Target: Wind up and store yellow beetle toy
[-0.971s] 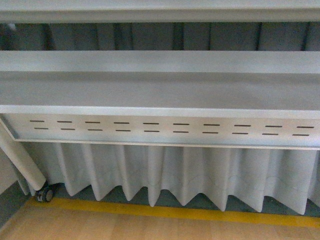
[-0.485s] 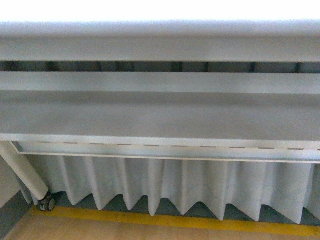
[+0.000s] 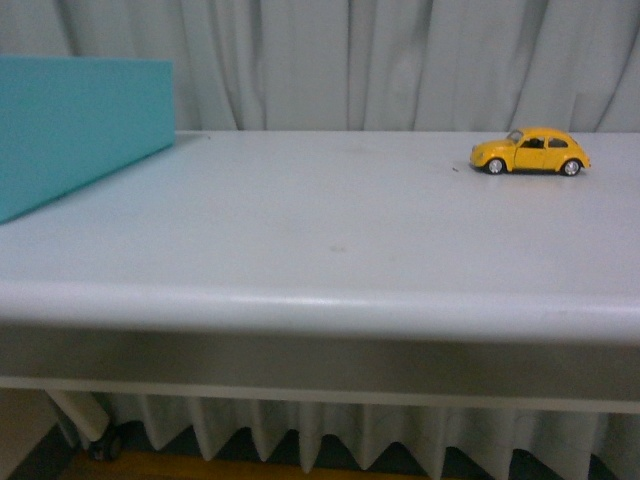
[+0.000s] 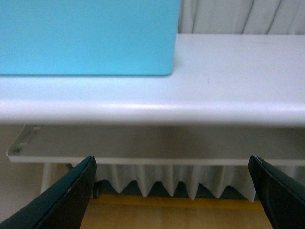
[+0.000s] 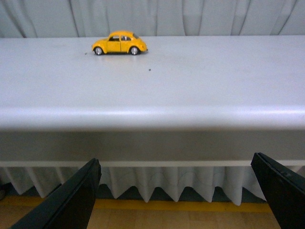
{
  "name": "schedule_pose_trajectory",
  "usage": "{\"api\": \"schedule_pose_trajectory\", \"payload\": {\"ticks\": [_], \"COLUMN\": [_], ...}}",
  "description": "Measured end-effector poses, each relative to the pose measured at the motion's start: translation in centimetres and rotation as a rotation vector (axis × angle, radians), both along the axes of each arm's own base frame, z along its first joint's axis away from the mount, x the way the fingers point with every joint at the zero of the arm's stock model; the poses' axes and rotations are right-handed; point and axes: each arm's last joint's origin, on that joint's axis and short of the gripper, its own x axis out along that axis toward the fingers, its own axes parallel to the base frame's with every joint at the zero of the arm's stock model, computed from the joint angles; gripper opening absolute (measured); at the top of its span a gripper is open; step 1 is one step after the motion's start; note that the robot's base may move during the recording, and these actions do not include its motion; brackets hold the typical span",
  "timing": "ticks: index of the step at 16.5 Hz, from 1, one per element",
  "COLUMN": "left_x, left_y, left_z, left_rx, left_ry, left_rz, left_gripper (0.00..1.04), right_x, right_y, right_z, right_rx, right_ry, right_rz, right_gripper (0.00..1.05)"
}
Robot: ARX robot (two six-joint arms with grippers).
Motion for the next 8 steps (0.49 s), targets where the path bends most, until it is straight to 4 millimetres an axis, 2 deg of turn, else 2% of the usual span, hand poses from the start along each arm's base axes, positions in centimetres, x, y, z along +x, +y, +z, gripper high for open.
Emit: {"api": "schedule_pose_trajectory", "payload": {"ticks": [8], "left_x": [0.00], "left_y": [0.00], "left_z": [0.00], "left_rx": [0.000], "left_ry": [0.000], "left_rz": [0.001], "left_gripper": [0.98], "right_x": [0.00], "right_y": [0.00], "right_z": [-0.02], "right_rx": [0.001], "right_ry": [0.002], "right_rz": [0.000], "right_gripper": [0.98]}}
